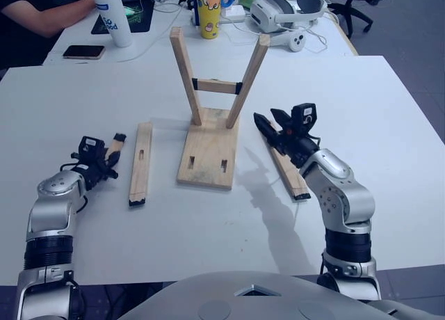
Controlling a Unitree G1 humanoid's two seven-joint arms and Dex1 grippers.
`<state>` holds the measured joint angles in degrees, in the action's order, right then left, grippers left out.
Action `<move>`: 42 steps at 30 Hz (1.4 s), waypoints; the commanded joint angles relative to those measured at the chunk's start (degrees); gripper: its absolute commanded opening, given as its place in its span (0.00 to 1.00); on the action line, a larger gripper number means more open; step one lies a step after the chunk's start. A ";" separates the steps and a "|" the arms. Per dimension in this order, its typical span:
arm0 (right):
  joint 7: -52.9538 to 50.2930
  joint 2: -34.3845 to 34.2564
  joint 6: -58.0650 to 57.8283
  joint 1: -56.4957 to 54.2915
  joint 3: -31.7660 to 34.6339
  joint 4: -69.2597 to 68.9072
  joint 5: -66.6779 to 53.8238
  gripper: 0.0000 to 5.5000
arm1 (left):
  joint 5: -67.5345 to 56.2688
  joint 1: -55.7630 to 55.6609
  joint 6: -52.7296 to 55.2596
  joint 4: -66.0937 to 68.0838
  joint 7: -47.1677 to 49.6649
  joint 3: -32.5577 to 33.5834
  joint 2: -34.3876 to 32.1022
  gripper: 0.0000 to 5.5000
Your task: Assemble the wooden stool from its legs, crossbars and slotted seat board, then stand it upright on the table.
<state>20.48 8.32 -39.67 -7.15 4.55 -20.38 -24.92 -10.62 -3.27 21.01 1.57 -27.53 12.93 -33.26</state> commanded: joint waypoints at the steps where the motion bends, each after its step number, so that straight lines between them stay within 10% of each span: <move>1: 1.28 -4.28 -4.85 0.38 2.81 -2.74 -12.28 0.49 | -6.64 -1.43 -5.82 -10.16 -2.68 1.51 3.85 0.24; 11: -4.61 -12.03 -10.73 -3.02 7.22 1.02 -35.94 0.62 | -13.12 0.36 -7.36 -18.73 -10.56 -12.08 11.38 0.24; 27: -8.19 -12.94 -8.81 -4.60 2.65 4.48 -38.02 0.65 | -3.17 3.21 -13.73 -23.64 -5.98 -21.47 14.97 0.24; 42: -9.10 -11.65 -7.56 -4.34 1.96 4.78 -38.71 0.25 | 0.28 4.33 -15.91 -23.30 -1.85 -22.19 15.96 0.24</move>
<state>12.10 -3.55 -47.72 -11.36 6.31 -15.72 -63.46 -10.50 0.61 5.03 -21.78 -29.24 -9.07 -17.09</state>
